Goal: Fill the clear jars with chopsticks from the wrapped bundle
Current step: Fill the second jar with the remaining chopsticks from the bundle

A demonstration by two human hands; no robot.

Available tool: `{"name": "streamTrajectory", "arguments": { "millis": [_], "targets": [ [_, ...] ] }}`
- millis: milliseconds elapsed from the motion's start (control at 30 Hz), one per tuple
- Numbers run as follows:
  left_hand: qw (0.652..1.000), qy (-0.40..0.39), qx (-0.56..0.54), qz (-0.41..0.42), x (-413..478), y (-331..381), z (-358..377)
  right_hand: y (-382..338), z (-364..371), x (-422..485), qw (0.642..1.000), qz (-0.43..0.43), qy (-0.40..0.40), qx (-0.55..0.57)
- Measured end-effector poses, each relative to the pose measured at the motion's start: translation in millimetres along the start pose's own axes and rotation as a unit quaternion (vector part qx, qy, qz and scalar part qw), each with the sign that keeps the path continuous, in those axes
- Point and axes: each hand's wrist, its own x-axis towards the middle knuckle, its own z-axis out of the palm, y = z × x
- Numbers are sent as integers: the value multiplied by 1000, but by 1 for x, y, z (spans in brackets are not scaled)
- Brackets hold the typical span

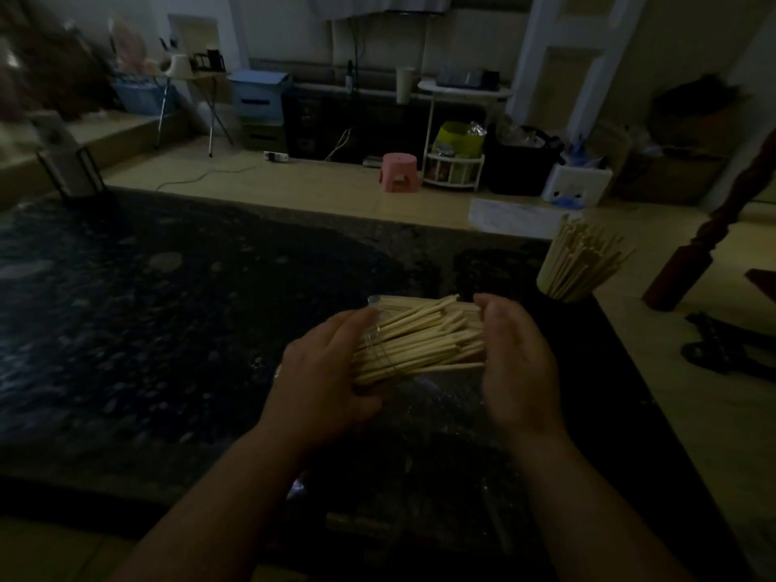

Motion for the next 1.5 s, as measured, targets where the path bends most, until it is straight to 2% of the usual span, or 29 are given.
{"name": "streamTrajectory", "arguments": {
  "millis": [167,267,367,500,600,667,900,967,1067,1200,1267,1333,1500],
  "targets": [
    [999,45,-3,-27,4,-3,-5,4,-9,1,996,8,51,-68],
    [997,57,-18,-55,5,-5,-6,16,-11,5,995,72,16,-74],
    [995,70,-24,-72,7,-6,-7,21,-13,3,981,115,-93,-129],
    [992,75,-34,-95,6,-8,-7,21,-8,-12,923,181,-289,-179],
    [991,78,-43,-103,7,-11,-8,27,-5,-18,861,130,-399,-289],
    [989,80,-49,-111,10,-12,-10,34,-2,-20,823,83,-429,-362],
    [985,86,-69,-136,15,-18,-18,90,16,-38,837,42,-333,-432],
    [984,87,-73,-133,17,-18,-17,99,24,-35,849,45,-291,-438],
    [985,85,-76,-131,20,-17,-16,109,35,-20,843,57,-273,-459],
    [986,85,-79,-122,21,-18,-16,112,48,13,858,77,-187,-473],
    [986,84,-77,-120,22,-20,-16,111,52,27,833,86,-226,-497],
    [986,77,-75,-124,23,-23,-15,108,57,39,786,53,-277,-550],
    [985,76,-75,-134,26,-28,-14,99,68,60,725,32,-298,-620]
  ]
}}
